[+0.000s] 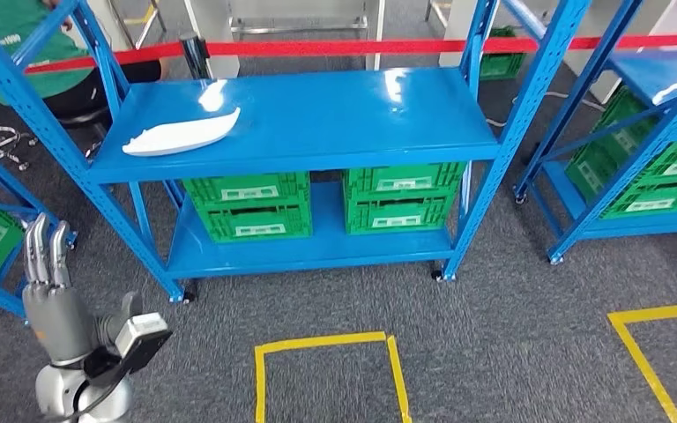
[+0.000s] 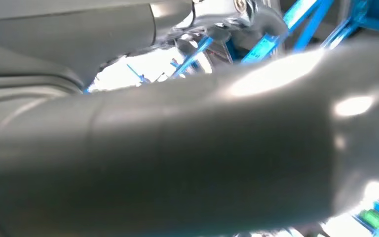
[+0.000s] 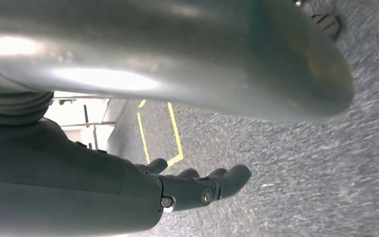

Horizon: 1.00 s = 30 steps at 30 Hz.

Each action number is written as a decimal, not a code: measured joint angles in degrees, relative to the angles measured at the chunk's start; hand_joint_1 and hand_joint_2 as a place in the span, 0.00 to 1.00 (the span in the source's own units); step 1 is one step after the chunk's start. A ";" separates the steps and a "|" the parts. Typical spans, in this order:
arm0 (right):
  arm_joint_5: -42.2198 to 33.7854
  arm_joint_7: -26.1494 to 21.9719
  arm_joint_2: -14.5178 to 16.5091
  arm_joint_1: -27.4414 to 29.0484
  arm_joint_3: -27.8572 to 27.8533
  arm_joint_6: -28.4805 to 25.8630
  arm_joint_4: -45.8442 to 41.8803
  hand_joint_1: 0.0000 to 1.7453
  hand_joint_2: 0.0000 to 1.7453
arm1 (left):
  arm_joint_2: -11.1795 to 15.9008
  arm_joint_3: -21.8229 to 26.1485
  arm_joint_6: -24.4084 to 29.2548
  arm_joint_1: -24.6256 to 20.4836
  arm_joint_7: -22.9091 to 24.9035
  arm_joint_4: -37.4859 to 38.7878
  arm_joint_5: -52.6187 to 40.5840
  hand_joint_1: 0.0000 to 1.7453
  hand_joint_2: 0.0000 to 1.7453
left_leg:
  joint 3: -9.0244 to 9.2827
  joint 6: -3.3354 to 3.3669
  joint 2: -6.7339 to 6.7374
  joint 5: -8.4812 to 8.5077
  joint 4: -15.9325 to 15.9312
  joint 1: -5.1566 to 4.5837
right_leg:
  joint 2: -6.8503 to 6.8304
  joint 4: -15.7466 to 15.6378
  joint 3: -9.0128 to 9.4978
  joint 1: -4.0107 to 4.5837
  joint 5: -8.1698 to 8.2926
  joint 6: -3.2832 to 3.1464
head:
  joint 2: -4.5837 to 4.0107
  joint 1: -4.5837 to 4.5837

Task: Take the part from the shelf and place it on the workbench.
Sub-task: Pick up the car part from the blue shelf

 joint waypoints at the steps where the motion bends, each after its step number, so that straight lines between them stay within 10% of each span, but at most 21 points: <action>1: 0.04 -0.27 -0.01 0.00 -0.01 0.01 0.00 0.00 0.00 | -0.02 -0.07 -0.01 0.12 0.01 0.03 0.18 0.00 0.00 | 0.75 0.16 0.00 -0.73 -0.01 0.00 | -0.08 2.41 -2.58 -0.04 -1.74 0.19 | 0.00 0.03; 3: 0.13 -0.54 -0.05 0.10 -0.04 0.02 0.00 0.00 0.00 | -0.02 -0.24 -0.01 0.45 -0.01 0.20 0.46 0.00 0.00 | 2.44 0.23 -0.19 -2.37 0.01 0.00 | -0.11 3.65 -6.40 -0.11 -6.74 0.45 | 0.01 0.09; 5: 0.20 -0.46 -0.07 0.17 -0.11 0.05 0.00 0.00 0.00 | 0.00 -0.46 -0.01 0.70 0.00 0.46 0.71 0.00 0.00 | 4.59 0.06 -0.39 -4.20 0.06 0.00 | -0.12 0.22 -7.96 -0.16 -7.65 0.51 | 0.01 0.15; 9: 0.32 -1.12 -0.07 0.56 -0.46 0.13 0.15 0.00 0.00 | 0.01 -0.63 -0.01 0.79 0.02 1.02 0.06 0.00 0.00 | 7.70 -0.87 -0.58 -7.88 0.59 -0.13 | -0.50 -9.31 -7.79 0.10 6.19 -0.36 | 0.01 0.11; 12: 0.36 -0.82 -0.06 0.42 -0.63 0.14 0.20 0.00 0.00 | -0.02 -0.66 -0.01 0.64 -0.01 1.14 -0.81 0.00 0.00 | 8.14 -1.94 -0.55 -8.15 2.04 -0.05 | -0.45 -10.08 -6.13 0.21 6.39 -1.78 | 0.01 0.22; 15: 0.47 -0.42 -0.10 0.11 -0.83 0.07 0.20 0.00 0.00 | 0.04 -0.67 -0.01 0.39 -0.03 1.28 -0.98 0.00 0.00 | 4.25 -2.87 0.21 -8.02 8.83 0.23 | -0.35 -10.92 -4.00 -0.09 5.32 -2.59 | 0.00 0.11; 19: 0.49 -1.05 -0.11 0.11 -0.95 0.04 0.21 0.00 0.00 | 0.30 -0.69 -0.01 0.55 -0.03 1.73 -1.15 0.00 0.00 | -3.17 -3.35 0.53 -12.76 14.85 0.74 | -0.30 -11.31 -0.90 -0.18 3.12 -2.91 | 0.01 0.07; 20: 0.49 -1.02 -0.09 0.11 -0.96 0.04 0.21 0.00 0.00 | 0.35 -0.70 -0.01 0.56 -0.03 1.78 -1.28 0.00 0.00 | -3.77 -3.21 0.56 -12.04 13.43 0.75 | -0.27 -11.32 0.02 -0.19 2.44 -2.85 | 0.01 0.06; 24: 0.49 -1.09 0.00 0.04 -0.99 0.14 0.27 0.00 0.00 | 0.52 -0.78 -0.01 0.70 -0.02 1.90 -1.75 0.00 0.00 | -3.42 -2.25 0.58 -0.50 2.85 0.35 | 0.04 -11.17 2.86 0.01 -0.27 -1.94 | 0.01 0.00; 30: 0.57 -1.16 0.01 -0.32 -1.01 0.28 0.27 0.00 0.00 | 0.43 -1.54 -0.01 0.68 -0.01 1.44 -1.96 0.00 0.00 | -1.96 -0.85 0.43 0.84 1.09 0.68 | -0.07 -7.18 1.81 0.00 -4.41 0.13 | 0.01 0.10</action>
